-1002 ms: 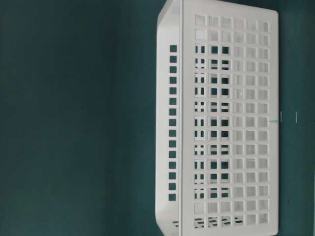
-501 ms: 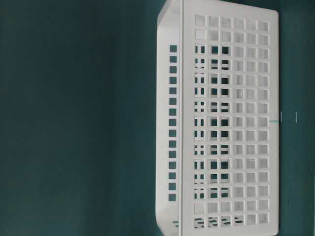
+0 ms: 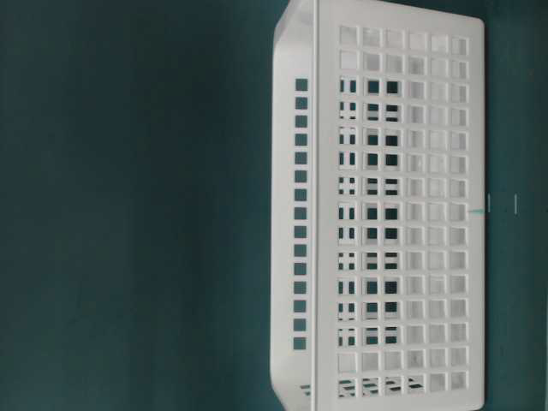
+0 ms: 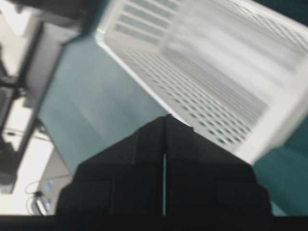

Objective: Lift the white basket with both hands.
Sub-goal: 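Move both grippers toward the left and right short ends of the white basket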

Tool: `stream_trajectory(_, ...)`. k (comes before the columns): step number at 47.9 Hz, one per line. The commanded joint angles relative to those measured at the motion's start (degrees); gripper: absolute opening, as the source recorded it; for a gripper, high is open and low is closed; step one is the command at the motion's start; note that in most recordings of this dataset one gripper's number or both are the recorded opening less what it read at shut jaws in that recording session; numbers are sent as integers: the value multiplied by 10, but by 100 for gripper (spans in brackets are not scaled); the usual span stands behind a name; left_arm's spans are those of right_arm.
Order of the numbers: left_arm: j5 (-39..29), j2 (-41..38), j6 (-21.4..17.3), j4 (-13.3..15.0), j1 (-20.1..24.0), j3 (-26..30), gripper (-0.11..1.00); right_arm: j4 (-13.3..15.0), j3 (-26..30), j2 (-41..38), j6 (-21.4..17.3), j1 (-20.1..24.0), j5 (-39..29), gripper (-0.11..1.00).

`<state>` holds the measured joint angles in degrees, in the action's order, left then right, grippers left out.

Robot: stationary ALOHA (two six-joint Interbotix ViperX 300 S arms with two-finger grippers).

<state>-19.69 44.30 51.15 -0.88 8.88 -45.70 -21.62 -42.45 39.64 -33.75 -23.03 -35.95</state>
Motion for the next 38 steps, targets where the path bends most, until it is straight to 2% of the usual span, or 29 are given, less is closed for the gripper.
stream_trajectory(1, -37, -18, 22, -2, 10, 27, -6, 1, 22, -27, -18, -11, -28, -3)
stream_trajectory(6, -83, -47, 55, -2, 24, 43, -6, 9, 38, -62, -53, -17, -65, -3)
stream_trajectory(12, -145, -89, 99, -6, 45, 69, -6, 41, 72, -109, -105, -18, -130, -3)
stream_trajectory(19, -219, -136, 112, -6, 54, 98, -6, 108, 116, -164, -159, -14, -229, -3)
stream_trajectory(25, -280, -178, 113, -6, 54, 121, -6, 165, 151, -206, -179, -4, -302, -3)
stream_trajectory(27, -289, -186, 113, -6, 54, 127, -6, 172, 156, -215, -180, -2, -308, -3)
stream_trajectory(38, -299, -208, 113, -6, 54, 135, -6, 172, 154, -240, -180, 4, -292, -3)
